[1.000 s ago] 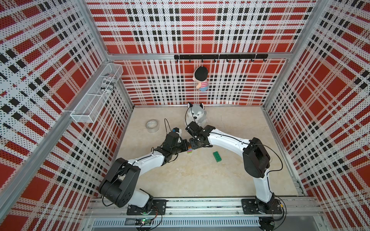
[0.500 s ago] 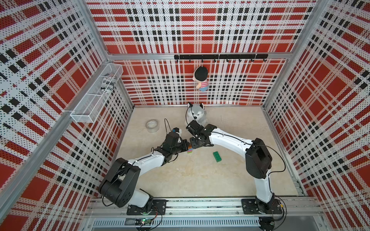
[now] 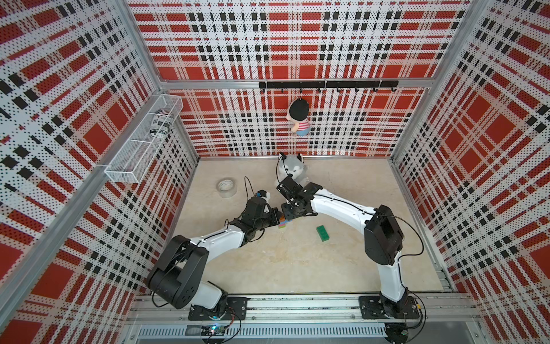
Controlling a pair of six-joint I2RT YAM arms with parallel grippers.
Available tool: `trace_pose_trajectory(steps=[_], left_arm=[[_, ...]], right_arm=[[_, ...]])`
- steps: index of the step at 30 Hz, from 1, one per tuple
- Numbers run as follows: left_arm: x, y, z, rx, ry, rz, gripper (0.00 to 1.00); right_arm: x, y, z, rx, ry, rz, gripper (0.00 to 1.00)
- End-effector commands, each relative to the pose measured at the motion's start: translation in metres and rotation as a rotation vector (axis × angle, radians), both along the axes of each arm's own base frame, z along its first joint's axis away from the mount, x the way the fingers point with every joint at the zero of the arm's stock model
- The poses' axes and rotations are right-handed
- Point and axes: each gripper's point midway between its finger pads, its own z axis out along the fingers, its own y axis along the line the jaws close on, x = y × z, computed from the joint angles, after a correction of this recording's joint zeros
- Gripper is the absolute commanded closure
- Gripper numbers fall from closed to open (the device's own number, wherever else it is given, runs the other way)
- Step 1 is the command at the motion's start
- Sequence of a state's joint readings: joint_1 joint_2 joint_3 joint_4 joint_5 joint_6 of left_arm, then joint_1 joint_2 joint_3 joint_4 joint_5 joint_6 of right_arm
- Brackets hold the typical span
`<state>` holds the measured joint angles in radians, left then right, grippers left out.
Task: Assemble the letter p with lego
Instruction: Assemble the lego brick with the lego brick.
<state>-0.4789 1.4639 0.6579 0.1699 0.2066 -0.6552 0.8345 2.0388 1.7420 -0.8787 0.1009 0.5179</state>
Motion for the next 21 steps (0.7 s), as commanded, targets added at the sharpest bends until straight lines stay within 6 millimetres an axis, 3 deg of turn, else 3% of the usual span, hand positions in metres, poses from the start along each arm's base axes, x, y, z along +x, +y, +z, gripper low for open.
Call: trace_pose_trajectory(steps=[1,21], left_arm=[[-0.027,0.017,-0.043,0.091,0.141,-0.004,1.00],[-0.028,0.020,-0.045,0.091,0.146,0.001,1.00]], right_arm=[[0.002,-0.002,-0.006,-0.013,0.023,-0.003,0.76],[0.010,-0.007,-0.018,-0.049,0.027,-0.019,0.76]])
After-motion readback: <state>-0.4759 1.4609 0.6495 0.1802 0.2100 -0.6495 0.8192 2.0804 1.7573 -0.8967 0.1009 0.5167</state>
